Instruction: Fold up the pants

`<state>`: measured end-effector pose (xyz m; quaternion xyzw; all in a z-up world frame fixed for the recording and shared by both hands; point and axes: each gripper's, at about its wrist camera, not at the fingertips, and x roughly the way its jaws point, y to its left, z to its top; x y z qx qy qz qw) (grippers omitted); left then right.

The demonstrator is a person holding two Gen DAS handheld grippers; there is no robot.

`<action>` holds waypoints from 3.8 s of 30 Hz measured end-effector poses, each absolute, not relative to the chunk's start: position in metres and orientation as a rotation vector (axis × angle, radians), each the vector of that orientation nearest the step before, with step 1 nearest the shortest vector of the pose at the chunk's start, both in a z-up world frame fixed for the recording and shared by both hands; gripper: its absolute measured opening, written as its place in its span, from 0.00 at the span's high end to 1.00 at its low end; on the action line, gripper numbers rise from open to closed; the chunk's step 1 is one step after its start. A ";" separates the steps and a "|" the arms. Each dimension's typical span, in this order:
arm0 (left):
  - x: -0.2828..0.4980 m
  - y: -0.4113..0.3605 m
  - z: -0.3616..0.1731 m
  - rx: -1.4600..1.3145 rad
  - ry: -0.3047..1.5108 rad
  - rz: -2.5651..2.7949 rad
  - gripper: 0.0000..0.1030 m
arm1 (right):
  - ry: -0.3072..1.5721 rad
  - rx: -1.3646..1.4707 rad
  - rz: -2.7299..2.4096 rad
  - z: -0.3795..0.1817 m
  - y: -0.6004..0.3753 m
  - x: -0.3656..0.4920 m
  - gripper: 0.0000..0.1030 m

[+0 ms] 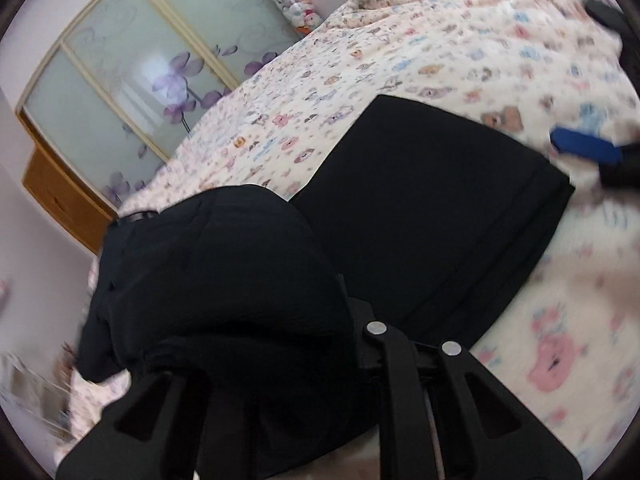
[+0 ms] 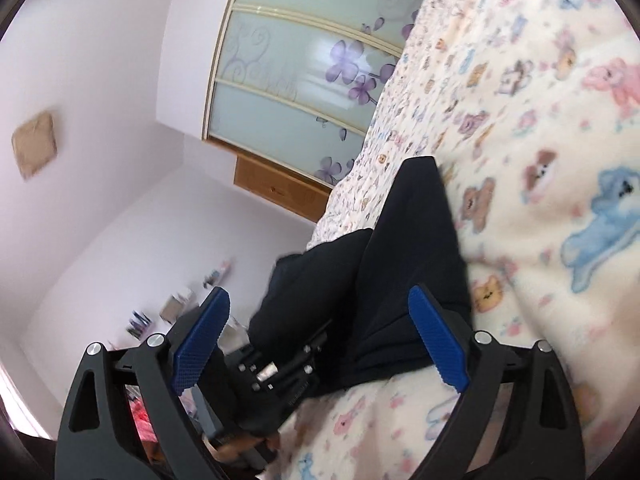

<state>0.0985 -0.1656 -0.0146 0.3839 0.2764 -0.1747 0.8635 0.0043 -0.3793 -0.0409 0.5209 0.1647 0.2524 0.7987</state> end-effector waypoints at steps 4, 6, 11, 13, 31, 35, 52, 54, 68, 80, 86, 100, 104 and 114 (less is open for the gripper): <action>0.084 -0.178 -0.042 1.008 0.506 -0.348 0.82 | 0.359 1.107 0.536 -0.040 -0.377 0.004 0.10; 0.086 -0.167 -0.033 0.884 0.526 -0.365 0.75 | 0.359 1.107 0.539 -0.041 -0.378 0.003 0.10; 0.090 -0.129 0.003 0.450 0.589 -0.476 0.53 | 0.370 1.084 0.535 -0.039 -0.375 0.005 0.10; 0.085 -0.117 0.012 0.325 0.588 -0.506 0.40 | 0.372 1.078 0.533 -0.037 -0.374 0.006 0.10; 0.123 0.008 -0.006 -1.020 0.785 -0.598 0.38 | 0.382 1.059 0.533 -0.036 -0.369 0.008 0.10; 0.130 0.014 -0.016 -1.170 0.833 -0.575 0.44 | 0.382 1.053 0.532 -0.035 -0.370 0.009 0.09; 0.071 -0.198 0.080 0.508 0.594 -0.496 0.87 | 0.315 1.140 0.513 -0.036 -0.390 -0.001 0.09; 0.060 -0.223 0.054 0.642 0.624 -0.541 0.87 | 0.320 1.163 0.516 -0.038 -0.395 -0.001 0.09; 0.049 -0.213 0.008 0.669 0.657 -0.617 0.87 | 0.322 1.208 0.556 -0.040 -0.405 0.001 0.07; 0.020 -0.128 0.022 0.253 0.597 -0.881 0.04 | 0.243 1.037 0.561 0.019 -0.409 -0.010 0.07; 0.073 -0.046 0.040 -0.182 0.526 -0.553 0.02 | 0.357 1.000 0.629 0.028 -0.377 0.019 0.07; 0.109 -0.078 0.020 0.031 0.624 -0.170 0.02 | 0.773 0.773 0.564 -0.010 -0.297 0.072 0.02; 0.112 -0.077 0.010 0.032 0.658 -0.174 0.02 | 0.749 0.868 0.607 -0.018 -0.308 0.067 0.02; 0.121 -0.075 -0.003 0.027 0.714 -0.163 0.02 | 0.731 0.942 0.610 -0.004 -0.315 0.073 0.01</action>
